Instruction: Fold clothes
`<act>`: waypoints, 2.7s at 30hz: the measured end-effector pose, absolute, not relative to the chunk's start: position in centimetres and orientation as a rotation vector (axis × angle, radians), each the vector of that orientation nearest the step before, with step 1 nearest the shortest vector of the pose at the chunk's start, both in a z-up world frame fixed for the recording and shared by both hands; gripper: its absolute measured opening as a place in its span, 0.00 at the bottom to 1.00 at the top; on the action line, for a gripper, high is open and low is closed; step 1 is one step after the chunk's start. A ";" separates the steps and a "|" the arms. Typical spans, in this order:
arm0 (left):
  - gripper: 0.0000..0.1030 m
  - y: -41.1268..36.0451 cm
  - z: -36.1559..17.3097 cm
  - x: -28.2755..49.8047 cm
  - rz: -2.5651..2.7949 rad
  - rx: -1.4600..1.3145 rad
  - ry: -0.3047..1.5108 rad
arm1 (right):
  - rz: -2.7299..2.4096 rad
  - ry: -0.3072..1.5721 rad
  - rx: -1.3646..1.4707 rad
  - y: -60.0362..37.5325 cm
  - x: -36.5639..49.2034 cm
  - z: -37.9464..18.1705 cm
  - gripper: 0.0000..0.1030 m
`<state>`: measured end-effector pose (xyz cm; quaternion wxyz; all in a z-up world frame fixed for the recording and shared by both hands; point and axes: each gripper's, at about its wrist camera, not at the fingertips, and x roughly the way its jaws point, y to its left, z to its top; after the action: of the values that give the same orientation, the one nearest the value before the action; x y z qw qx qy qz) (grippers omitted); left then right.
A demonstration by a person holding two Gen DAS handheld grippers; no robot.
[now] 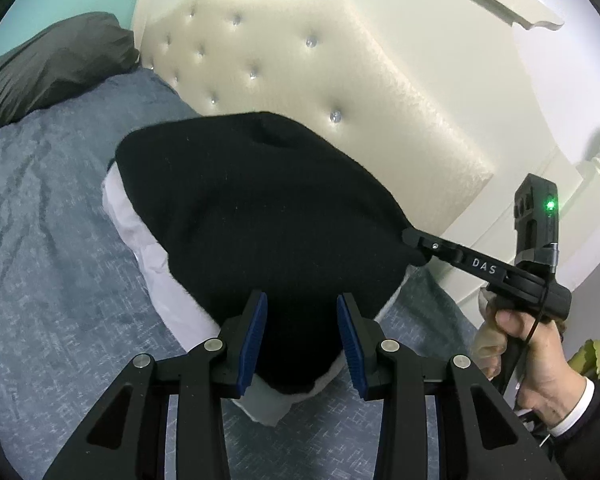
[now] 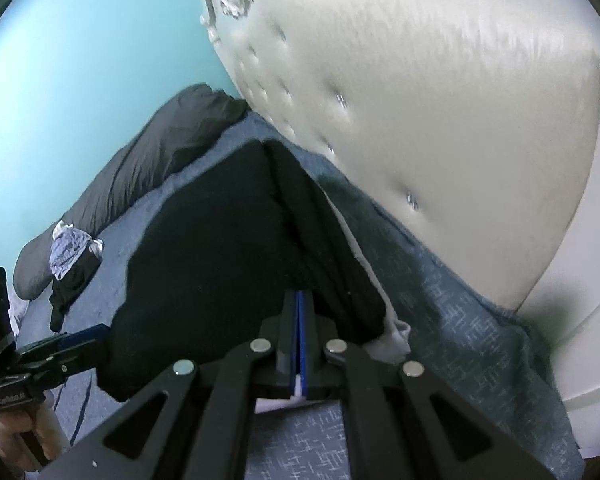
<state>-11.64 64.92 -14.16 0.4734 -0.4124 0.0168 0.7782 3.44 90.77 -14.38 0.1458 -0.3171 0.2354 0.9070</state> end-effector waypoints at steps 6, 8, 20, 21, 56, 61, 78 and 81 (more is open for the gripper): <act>0.38 63.8 -13.1 -11.5 1.928 -1.014 0.038 | 2.612 0.622 -0.904 89.1 3.3 -12.6 0.00; 0.39 63.5 -12.6 -11.2 1.938 -1.005 0.052 | 2.611 0.621 -0.894 88.6 3.4 -12.1 0.00; 0.44 60.4 -8.8 -9.8 1.988 -0.963 0.051 | 2.584 0.563 -0.873 83.5 3.7 -8.7 0.02; 0.44 60.0 -8.4 -9.7 1.993 -0.957 0.051 | 2.581 0.564 -0.870 83.1 3.9 -8.4 0.02; 0.58 48.3 2.3 -1.9 2.065 -0.804 0.073 | 2.575 0.438 -0.778 68.8 12.2 2.1 0.30; 0.61 47.1 3.1 -0.9 2.069 -0.791 0.078 | 2.569 0.422 -0.763 67.4 13.4 2.9 0.42; 0.90 43.0 4.7 2.3 2.112 -0.738 0.096 | 2.579 0.312 -0.713 61.4 17.1 5.0 0.71; 0.92 42.2 4.8 3.0 2.124 -0.731 0.107 | 2.574 0.297 -0.702 60.3 17.8 5.3 0.76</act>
<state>2.99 42.24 4.83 0.4317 -0.2933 0.0430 0.8519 17.83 60.28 5.28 0.2265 -0.2548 0.1079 0.9339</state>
